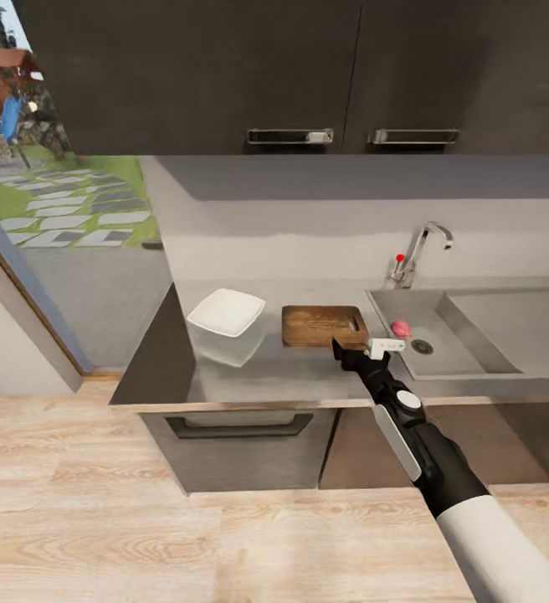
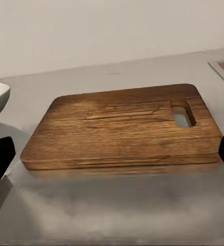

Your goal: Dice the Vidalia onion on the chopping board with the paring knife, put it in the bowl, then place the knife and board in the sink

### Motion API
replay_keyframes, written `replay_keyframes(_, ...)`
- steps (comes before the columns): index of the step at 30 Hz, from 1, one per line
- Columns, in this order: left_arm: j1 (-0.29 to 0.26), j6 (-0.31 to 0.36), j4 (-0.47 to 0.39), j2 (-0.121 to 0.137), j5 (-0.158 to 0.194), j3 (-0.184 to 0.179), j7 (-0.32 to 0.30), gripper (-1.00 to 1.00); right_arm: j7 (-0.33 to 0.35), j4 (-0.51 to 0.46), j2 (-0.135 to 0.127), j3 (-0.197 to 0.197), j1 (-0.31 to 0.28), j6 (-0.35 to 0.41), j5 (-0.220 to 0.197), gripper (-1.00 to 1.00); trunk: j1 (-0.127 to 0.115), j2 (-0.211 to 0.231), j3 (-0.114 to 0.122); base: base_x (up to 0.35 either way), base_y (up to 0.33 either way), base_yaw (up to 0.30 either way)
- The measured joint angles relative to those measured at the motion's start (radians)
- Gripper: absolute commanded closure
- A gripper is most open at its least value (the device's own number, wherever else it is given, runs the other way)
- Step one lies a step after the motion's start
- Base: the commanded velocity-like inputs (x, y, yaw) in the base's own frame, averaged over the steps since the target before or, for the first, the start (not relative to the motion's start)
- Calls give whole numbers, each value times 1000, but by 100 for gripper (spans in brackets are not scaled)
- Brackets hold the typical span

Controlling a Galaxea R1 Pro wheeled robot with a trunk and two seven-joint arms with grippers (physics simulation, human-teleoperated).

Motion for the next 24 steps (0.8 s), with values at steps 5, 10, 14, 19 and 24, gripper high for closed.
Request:
replay_keyframes(5, 0, 0, 0, 0, 0, 1, 0, -100, -2, -86, -1, 0, 61, -32, 1, -100, 0, 0, 0, -328, 0, 0)
replay_keyframes(10, 0, 1, 0, 0, 0, 1, 0, -100, -4, -181, -2, 1, 134, -37, 2, -100, 0, 0, 0, -328, 0, 0)
replay_keyframes(14, 0, 1, 0, 0, 0, 1, 0, -100, -4, -280, -3, 1, 223, -39, 22, -100, 0, 0, 0, -328, 0, 0)
replay_keyframes(19, 0, 1, 0, 0, 0, 1, 1, -100, -5, -386, -3, 1, 340, -42, 113, -100, 0, 0, 0, -328, 0, 0)
replay_keyframes(24, 0, 1, 0, 0, -1, 1, 0, -100, -4, -435, -4, -1, 437, -59, 137, -100, 0, 0, 0, -328, 0, 0)
